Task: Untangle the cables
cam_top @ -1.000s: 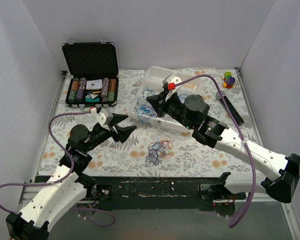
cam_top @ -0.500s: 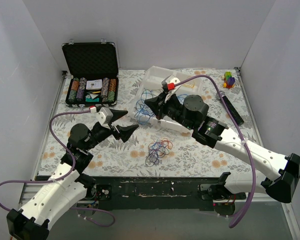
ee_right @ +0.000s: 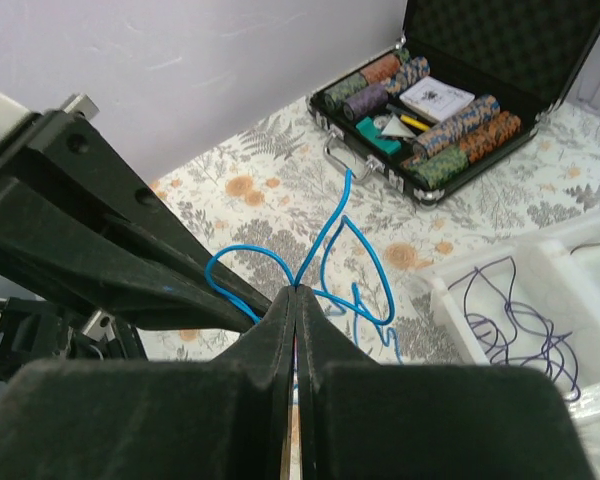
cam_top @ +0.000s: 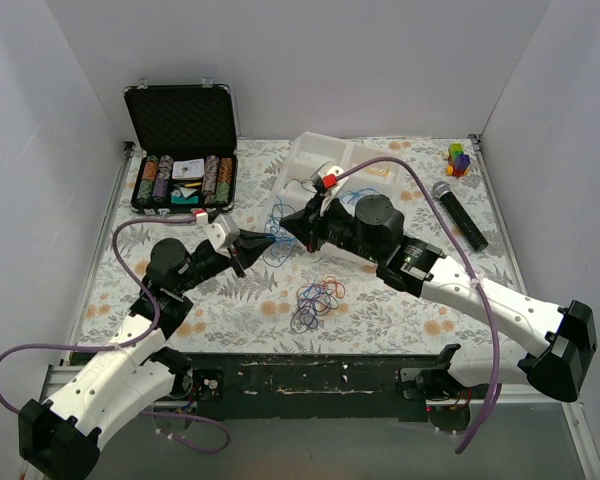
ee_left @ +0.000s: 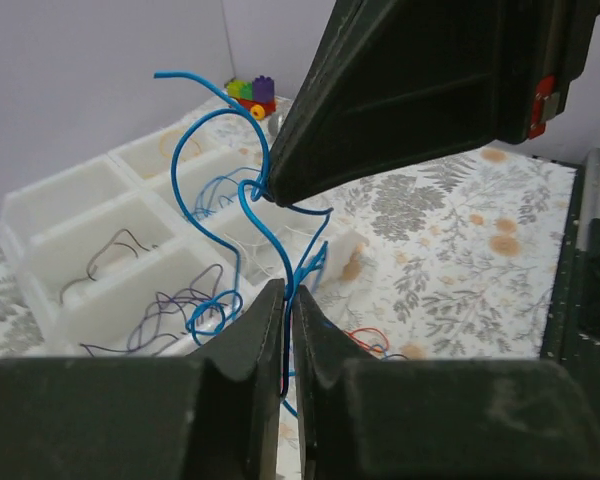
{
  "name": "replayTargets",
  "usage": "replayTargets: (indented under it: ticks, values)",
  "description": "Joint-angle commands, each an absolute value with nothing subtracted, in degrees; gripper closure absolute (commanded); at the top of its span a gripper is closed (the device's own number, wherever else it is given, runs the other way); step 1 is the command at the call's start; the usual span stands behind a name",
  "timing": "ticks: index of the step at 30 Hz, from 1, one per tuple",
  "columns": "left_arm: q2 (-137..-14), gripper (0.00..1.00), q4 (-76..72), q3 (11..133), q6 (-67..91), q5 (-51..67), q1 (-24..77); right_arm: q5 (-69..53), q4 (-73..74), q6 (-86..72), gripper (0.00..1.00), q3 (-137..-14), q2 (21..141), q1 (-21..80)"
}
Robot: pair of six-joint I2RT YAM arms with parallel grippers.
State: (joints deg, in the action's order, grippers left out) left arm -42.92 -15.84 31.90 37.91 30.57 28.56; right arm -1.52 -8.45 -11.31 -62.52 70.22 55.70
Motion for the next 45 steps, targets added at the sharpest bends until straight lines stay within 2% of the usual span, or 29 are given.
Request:
replayTargets:
  ticks: [1, 7, 10, 15, 17, 19, 21, 28, 32, 36, 42, 45]
  values:
    - [-41.84, 1.00, -12.84, 34.72, 34.19, 32.61, 28.21, -1.58, -10.72, -12.66, 0.99, -60.65, 69.00, 56.08]
    - [-38.06, 1.00, -8.36, 34.45, 32.26, 31.55, 28.30, 5.35, -8.18, -11.34, 0.98, -59.33, 67.85, 55.81]
    - [-36.04, 1.00, -4.32, 34.45, 30.59, 31.73, 28.30, 8.34, -7.65, -11.42, 0.94, -58.45, 67.33, 54.67]
    - [-32.09, 1.00, 2.19, 33.40, 28.13, 31.91, 28.30, 10.63, -7.47, -12.04, 0.93, -57.66, 66.71, 52.04]
    - [-30.68, 1.00, 3.77, 33.22, 27.16, 31.90, 28.30, 11.25, -6.95, -12.04, 0.86, -57.57, 66.71, 51.42]
    - [-29.80, 1.00, 4.74, 33.48, 26.46, 31.55, 28.30, 11.34, -6.59, -12.04, 0.89, -57.39, 66.53, 50.89]
    - [-29.53, 1.00, 5.10, 33.92, 25.84, 31.29, 28.30, 12.04, -6.50, -12.48, 0.98, -57.04, 66.62, 50.71]
    - [-29.88, 1.00, 4.31, 35.68, 25.49, 30.50, 28.30, 7.75, -6.85, -12.83, 0.98, -56.17, 66.97, 50.45]
    - [-31.28, 1.00, 2.99, 37.52, 25.31, 29.54, 28.30, -7.61, -13.08, -11.87, 0.63, -52.40, 66.10, 50.62]
    - [-32.52, 1.00, 0.71, 39.63, 25.14, 27.34, 28.30, -14.23, -18.89, -12.92, 0.40, -47.91, 65.30, 51.06]
    - [-34.19, 1.00, 0.97, 42.71, 24.26, 28.21, 28.30, -17.49, -22.76, -14.15, 0.27, -45.44, 65.74, 51.77]
    - [-34.63, 1.00, 0.97, 43.68, 24.52, 29.09, 28.30, -17.14, -23.55, -14.24, 0.25, -45.88, 67.49, 52.12]
